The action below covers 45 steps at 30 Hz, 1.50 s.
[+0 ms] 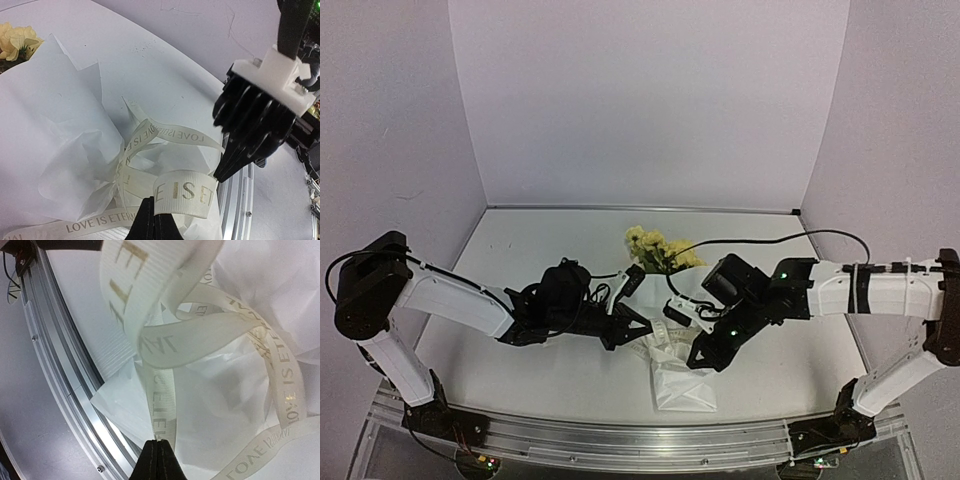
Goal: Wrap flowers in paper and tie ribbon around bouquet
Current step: Cross the half-tied ribbon over the folded bouquet.
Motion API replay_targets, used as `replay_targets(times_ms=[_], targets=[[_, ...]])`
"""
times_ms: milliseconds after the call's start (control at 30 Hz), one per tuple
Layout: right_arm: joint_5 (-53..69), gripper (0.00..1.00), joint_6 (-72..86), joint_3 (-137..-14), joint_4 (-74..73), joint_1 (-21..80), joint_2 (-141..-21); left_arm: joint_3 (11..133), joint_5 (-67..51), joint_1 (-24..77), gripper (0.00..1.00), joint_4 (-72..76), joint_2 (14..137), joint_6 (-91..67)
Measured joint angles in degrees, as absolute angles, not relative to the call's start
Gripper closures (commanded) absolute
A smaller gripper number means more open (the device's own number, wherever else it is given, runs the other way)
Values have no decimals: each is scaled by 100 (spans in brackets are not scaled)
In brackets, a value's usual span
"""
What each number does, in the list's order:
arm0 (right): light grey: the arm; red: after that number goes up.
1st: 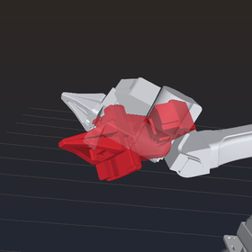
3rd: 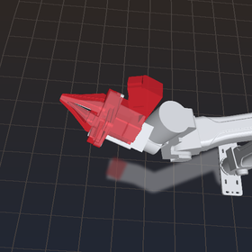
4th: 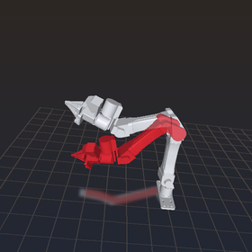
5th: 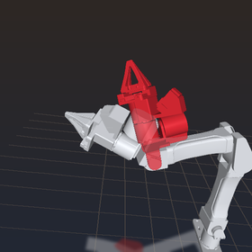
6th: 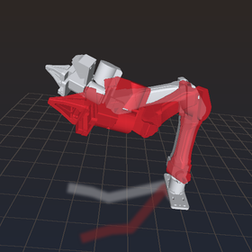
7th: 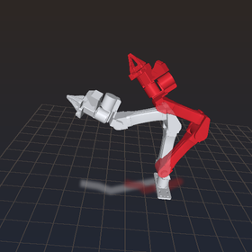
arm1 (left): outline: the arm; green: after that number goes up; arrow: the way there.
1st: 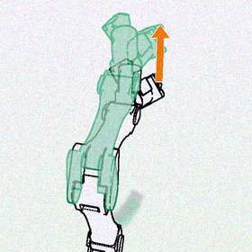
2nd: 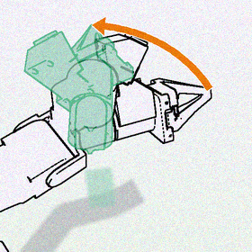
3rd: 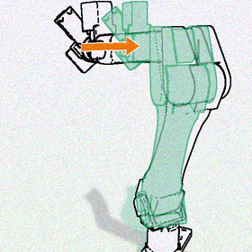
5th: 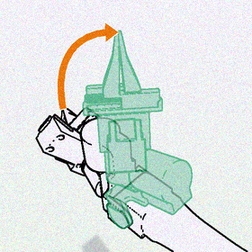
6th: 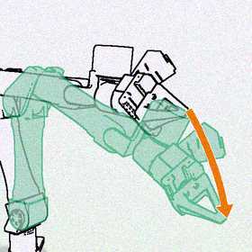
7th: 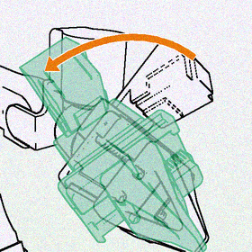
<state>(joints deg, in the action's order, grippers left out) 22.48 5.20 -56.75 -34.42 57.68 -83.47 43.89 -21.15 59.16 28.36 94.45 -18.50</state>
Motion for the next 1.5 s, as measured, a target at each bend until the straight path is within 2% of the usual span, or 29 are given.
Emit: replay_targets(times_ms=[400, 867, 1233, 1500], targets=[[1583, 100, 449, -4897, -4045, 5571, -7371, 4359, -2228, 5881, 100, 2790, 9311, -1809], [583, 100, 825, -4701, -4306, 5193, -7376, 4336, -2801, 5926, 100, 2478, 9104, -1399], [885, 100, 1603, -5052, -3852, 5158, -7948, 4928, -2976, 6825, 100, 1447, 9385, -409], [1292, 100, 2215, -5052, -2826, 5385, -8309, 5024, -2827, 6946, 100, 1248, 9583, -257]])
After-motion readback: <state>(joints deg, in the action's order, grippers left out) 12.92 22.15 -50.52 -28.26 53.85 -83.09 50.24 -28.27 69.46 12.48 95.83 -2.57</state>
